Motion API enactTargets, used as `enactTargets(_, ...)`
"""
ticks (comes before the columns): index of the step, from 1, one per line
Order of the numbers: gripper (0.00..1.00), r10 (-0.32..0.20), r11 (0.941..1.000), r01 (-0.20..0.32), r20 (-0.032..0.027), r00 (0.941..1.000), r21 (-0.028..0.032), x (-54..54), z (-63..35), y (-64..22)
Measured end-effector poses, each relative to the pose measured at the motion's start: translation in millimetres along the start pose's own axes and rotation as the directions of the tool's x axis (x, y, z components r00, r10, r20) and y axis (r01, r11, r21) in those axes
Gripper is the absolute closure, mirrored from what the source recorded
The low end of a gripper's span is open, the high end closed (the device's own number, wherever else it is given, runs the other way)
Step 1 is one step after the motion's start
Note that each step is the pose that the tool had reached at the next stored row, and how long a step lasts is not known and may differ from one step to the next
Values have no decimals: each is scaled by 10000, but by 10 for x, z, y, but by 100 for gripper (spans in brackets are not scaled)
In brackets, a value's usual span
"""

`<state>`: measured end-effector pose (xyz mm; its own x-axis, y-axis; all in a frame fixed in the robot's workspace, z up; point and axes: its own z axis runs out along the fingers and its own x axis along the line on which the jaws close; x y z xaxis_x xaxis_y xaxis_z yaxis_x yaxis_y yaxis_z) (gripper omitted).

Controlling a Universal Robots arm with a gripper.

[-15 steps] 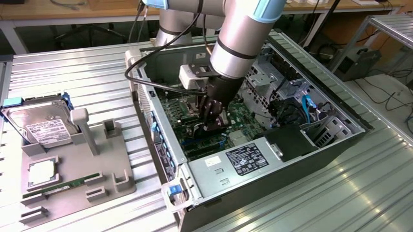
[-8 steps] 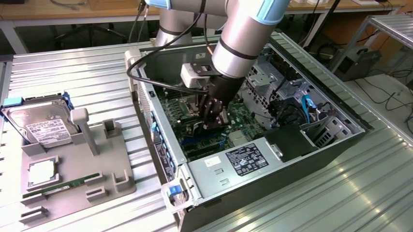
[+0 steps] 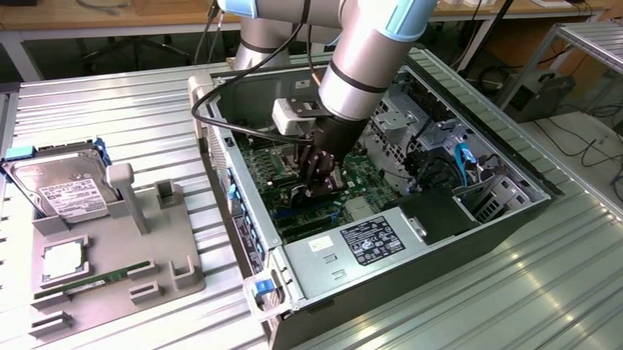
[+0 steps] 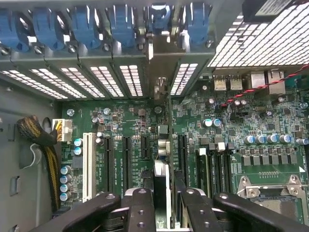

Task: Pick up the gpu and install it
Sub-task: 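Insert the gpu into the slot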

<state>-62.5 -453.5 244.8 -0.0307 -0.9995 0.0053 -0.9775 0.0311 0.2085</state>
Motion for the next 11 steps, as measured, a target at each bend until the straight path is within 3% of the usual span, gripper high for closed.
enactTargets(4,74,-1,10000,1,12,10000,1,-1,5,-1)
enactTargets(5,73,-4,10000,4,43,10000,9,-4,12,-2)
enactTargets(7,67,-3,10000,3,33,10000,3,-2,-26,7)
enactTargets(8,67,-8,10000,8,39,10000,3,-2,-65,14)
enactTargets(9,60,-6,10000,6,37,10000,0,-1,-110,24)
enactTargets(10,54,-6,10000,6,37,10000,0,0,-196,42)
enactTargets(11,54,-6,10000,6,35,10000,-1,0,-272,58)
